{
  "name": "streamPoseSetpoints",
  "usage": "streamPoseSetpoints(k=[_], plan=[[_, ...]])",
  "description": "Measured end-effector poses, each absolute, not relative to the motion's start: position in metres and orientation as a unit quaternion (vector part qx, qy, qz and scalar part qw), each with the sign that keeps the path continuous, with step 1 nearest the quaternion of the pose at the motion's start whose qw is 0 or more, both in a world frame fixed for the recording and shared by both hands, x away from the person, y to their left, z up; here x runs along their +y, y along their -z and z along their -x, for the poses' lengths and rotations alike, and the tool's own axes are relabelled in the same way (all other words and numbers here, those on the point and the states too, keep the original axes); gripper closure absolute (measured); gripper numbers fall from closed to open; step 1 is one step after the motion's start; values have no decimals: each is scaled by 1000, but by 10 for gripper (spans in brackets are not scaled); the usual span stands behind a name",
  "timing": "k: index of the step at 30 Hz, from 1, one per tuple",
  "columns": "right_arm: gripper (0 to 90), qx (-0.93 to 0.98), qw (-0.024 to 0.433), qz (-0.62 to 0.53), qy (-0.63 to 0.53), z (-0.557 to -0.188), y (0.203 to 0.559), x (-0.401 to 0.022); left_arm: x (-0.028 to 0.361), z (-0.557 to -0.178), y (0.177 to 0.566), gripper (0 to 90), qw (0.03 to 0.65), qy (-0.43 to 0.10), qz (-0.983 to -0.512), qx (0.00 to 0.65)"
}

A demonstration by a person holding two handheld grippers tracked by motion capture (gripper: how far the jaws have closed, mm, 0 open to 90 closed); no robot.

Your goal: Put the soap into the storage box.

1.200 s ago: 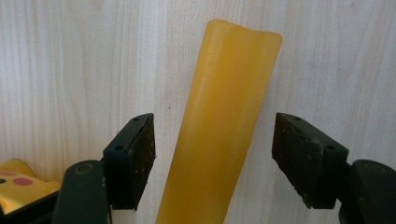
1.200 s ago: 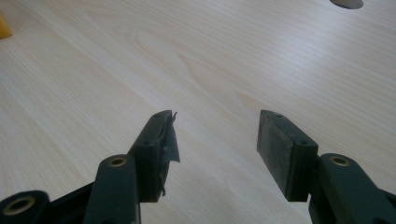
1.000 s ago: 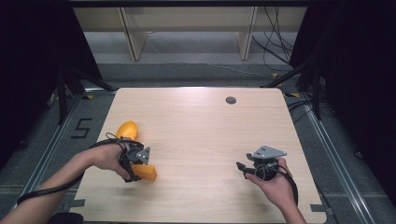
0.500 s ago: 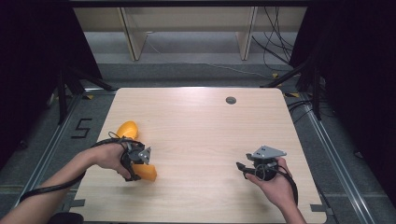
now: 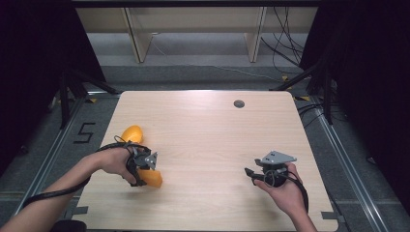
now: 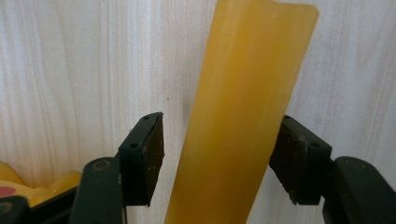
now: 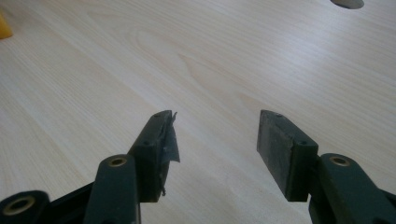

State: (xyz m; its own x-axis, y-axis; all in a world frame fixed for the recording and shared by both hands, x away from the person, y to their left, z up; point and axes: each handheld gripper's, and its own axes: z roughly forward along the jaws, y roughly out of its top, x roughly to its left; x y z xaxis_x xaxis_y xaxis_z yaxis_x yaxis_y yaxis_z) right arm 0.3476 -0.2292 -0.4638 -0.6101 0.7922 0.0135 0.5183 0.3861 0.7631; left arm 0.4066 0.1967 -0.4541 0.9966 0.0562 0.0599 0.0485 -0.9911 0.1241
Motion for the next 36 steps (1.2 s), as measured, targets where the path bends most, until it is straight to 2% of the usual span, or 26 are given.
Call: streamPoseSetpoints(k=[13, 19, 36], plan=[[465, 813, 182, -401, -380, -348, 464, -230, 194, -408, 459, 458, 57, -22, -998, 22], [465, 810, 177, -409, -381, -347, 464, -229, 195, -408, 459, 521, 52, -20, -998, 11], [465, 811, 177, -408, -380, -347, 464, -229, 193, -405, 460, 580, 42, -10, -999, 9]])
